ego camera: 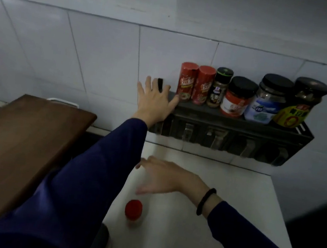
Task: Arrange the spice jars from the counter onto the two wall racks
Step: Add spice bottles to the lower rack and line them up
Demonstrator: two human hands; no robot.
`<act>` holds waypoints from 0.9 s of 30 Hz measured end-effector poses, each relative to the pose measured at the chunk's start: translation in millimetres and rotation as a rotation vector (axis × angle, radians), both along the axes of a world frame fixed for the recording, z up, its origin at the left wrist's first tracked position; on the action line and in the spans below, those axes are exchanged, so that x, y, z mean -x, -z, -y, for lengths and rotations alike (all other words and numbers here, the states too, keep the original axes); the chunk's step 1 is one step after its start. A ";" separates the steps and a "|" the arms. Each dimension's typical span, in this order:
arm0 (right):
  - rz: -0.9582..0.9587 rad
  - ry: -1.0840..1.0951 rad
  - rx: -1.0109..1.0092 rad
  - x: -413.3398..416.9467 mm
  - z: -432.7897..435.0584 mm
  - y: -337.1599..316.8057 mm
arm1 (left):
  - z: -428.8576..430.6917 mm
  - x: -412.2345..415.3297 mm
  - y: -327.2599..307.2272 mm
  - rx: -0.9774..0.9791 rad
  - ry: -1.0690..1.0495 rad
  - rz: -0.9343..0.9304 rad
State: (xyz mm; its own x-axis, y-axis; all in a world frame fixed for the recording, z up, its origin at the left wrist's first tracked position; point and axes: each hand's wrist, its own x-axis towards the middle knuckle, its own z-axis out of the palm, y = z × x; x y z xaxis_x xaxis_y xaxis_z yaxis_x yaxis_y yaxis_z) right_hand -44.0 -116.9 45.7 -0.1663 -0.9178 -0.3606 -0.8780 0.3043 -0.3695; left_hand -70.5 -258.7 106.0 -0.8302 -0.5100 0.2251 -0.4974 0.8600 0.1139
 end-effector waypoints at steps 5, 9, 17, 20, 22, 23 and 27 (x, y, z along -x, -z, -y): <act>0.092 -0.072 -0.262 -37.1 6.6 45.4 | 3.8 4.2 -0.9 0.042 -0.006 0.044; 0.056 -0.071 -0.186 -47.6 3.7 66.9 | 5.5 7.0 -0.9 0.037 0.010 0.052; 0.227 0.046 -0.093 -3.5 5.6 5.6 | 2.8 4.0 -8.1 -0.011 0.010 0.013; 0.292 0.075 -0.081 32.9 2.0 -64.2 | 2.2 4.3 -8.2 -0.010 0.011 0.005; 0.361 0.140 0.018 57.4 -5.2 -109.5 | 2.4 5.4 -6.7 0.026 0.007 0.002; 0.403 0.171 0.102 68.0 -9.7 -129.7 | 2.2 5.5 -5.4 0.055 0.007 0.009; 0.571 0.354 0.567 99.9 -10.1 -179.8 | 2.9 4.7 -0.8 0.085 0.013 -0.026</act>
State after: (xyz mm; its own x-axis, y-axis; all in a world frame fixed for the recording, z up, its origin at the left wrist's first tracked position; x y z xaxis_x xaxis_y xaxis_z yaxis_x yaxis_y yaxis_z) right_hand -143.9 -106.8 225.5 -0.4084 -0.9126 0.0190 -0.4018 0.1611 -0.9014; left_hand -75.2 -261.5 106.8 -0.8301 -0.4769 0.2889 -0.4835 0.8737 0.0529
